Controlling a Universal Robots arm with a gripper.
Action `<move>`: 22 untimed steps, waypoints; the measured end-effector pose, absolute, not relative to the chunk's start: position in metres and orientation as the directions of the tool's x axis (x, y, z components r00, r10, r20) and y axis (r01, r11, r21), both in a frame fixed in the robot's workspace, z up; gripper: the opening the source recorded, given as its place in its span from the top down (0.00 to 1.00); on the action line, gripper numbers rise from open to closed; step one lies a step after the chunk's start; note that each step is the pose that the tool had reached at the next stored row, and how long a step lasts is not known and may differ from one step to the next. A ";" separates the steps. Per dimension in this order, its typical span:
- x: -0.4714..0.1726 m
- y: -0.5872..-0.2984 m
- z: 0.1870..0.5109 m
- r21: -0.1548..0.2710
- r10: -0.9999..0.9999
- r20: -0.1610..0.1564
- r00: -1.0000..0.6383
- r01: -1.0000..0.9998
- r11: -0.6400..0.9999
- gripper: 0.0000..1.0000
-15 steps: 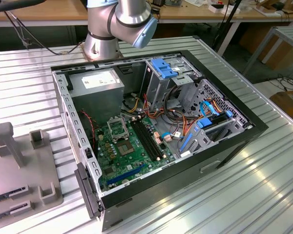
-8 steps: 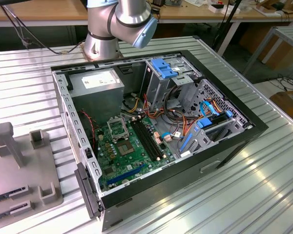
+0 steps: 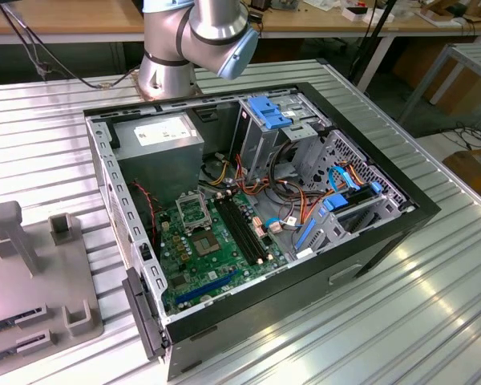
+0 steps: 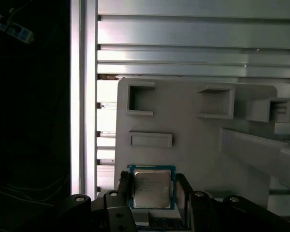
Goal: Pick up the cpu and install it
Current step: 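Pick up the cpu and move it towards the insertion slot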
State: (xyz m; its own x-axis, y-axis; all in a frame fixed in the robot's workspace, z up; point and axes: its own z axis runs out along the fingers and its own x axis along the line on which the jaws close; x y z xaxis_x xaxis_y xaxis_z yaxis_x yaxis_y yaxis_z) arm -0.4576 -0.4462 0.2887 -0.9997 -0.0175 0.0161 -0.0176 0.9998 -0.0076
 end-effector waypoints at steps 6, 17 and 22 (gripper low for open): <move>-0.458 -0.446 0.290 -0.008 -0.017 0.016 -1.000 -0.018 1.000 0.53; -0.458 -0.446 0.295 -0.008 -0.017 0.016 -1.000 -0.017 1.000 0.53; -0.458 -0.446 0.296 -0.008 -0.017 0.016 -1.000 -0.017 1.000 0.53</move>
State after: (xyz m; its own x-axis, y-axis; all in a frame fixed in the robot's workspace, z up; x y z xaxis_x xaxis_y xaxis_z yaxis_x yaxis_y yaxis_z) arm -0.4576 -0.4462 0.2963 -0.9997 -0.0172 0.0161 -0.0174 0.9998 -0.0076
